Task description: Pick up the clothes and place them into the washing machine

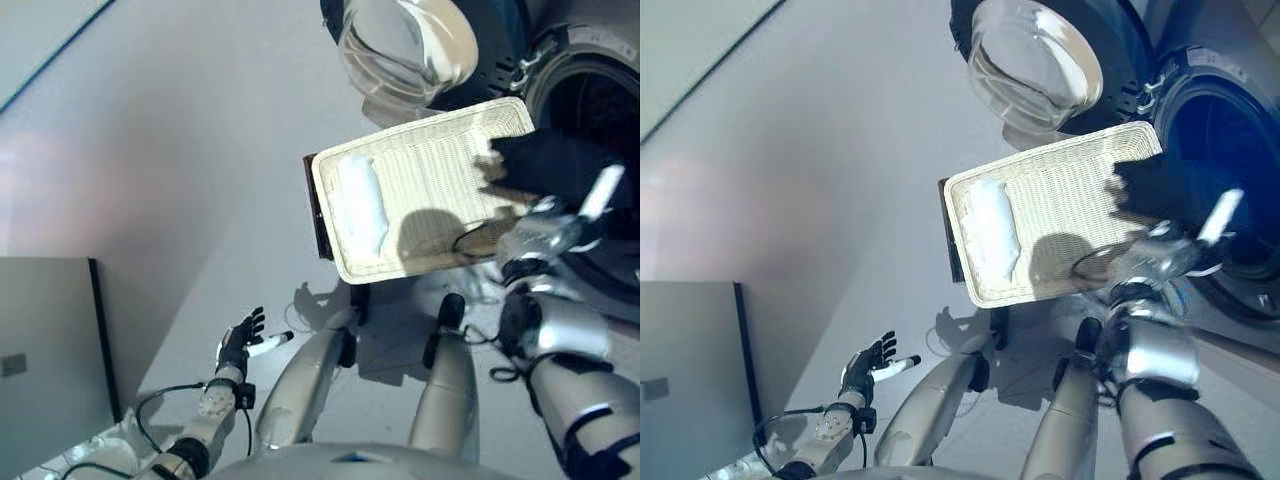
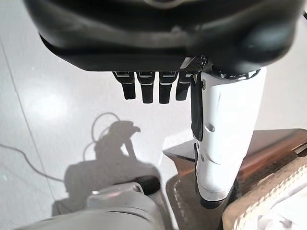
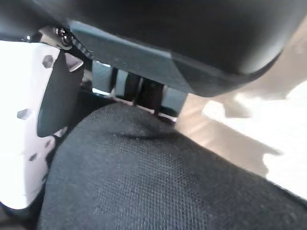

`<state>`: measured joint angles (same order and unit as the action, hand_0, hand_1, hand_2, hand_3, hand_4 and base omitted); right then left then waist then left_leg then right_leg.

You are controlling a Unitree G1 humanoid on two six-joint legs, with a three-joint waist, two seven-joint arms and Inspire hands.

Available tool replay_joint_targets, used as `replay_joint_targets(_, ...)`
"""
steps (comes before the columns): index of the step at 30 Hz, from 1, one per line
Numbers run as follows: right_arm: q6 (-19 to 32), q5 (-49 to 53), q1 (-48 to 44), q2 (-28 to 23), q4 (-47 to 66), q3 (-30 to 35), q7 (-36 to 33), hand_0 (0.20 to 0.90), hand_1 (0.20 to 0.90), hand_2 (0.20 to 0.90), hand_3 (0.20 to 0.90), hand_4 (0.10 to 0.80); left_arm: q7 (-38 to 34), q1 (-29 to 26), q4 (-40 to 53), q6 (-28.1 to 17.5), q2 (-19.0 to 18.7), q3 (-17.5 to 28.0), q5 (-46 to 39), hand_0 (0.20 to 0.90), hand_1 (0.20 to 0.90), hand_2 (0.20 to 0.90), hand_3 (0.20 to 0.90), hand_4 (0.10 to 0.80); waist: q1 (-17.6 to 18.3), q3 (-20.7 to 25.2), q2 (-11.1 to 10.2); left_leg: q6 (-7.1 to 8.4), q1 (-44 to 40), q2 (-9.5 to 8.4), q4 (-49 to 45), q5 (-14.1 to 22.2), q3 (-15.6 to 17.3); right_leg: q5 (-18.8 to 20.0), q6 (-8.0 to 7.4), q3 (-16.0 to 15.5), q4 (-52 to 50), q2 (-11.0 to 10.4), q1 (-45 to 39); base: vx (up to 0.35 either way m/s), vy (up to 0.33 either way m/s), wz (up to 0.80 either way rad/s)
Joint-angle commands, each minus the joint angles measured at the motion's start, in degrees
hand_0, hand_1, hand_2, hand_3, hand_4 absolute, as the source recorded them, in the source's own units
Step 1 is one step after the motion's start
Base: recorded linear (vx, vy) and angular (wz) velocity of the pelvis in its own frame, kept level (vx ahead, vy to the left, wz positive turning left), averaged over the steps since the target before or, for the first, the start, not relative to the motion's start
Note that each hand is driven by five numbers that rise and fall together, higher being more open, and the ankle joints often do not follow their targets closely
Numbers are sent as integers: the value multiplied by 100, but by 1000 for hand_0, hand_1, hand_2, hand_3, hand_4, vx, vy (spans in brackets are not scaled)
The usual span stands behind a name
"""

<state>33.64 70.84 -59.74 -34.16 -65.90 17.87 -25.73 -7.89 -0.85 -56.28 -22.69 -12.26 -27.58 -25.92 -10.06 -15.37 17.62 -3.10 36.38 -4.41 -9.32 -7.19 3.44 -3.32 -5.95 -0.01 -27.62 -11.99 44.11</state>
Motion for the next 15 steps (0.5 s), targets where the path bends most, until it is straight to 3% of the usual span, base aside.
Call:
replay_joint_targets(1, 609, -887, -527, -914, 921, -832, -51, 755, 755, 755, 755, 696, -121, -82, -281, -279, -208, 152, -338, 900, 900, 900, 900, 800, 7, 228, 15, 501, 301, 140, -365, 419, -182, 154, 139, -178, 797, 156, -509, 18, 31, -30)
replay_joint_targets(2, 553, -858, -546, -887, 882, -944, -9, 900, 900, 900, 900, 800, -112, -77, -279, -274, -195, 160, -398, 900, 900, 900, 900, 800, 29, 244, 21, 488, 289, 153, -377, 445, -128, 167, 141, -119, 772, 172, -475, 23, 21, -20)
replay_joint_targets(15, 35, -441, 27, 178, -241, -897, 645, 900, 900, 900, 900, 800, 94, -46, -576, -203, 125, 147, -506, 900, 900, 900, 900, 800, 67, 335, 211, 467, 223, 159, -340, 487, 10, 234, 160, -7, 852, 204, -477, 9, 15, -12)
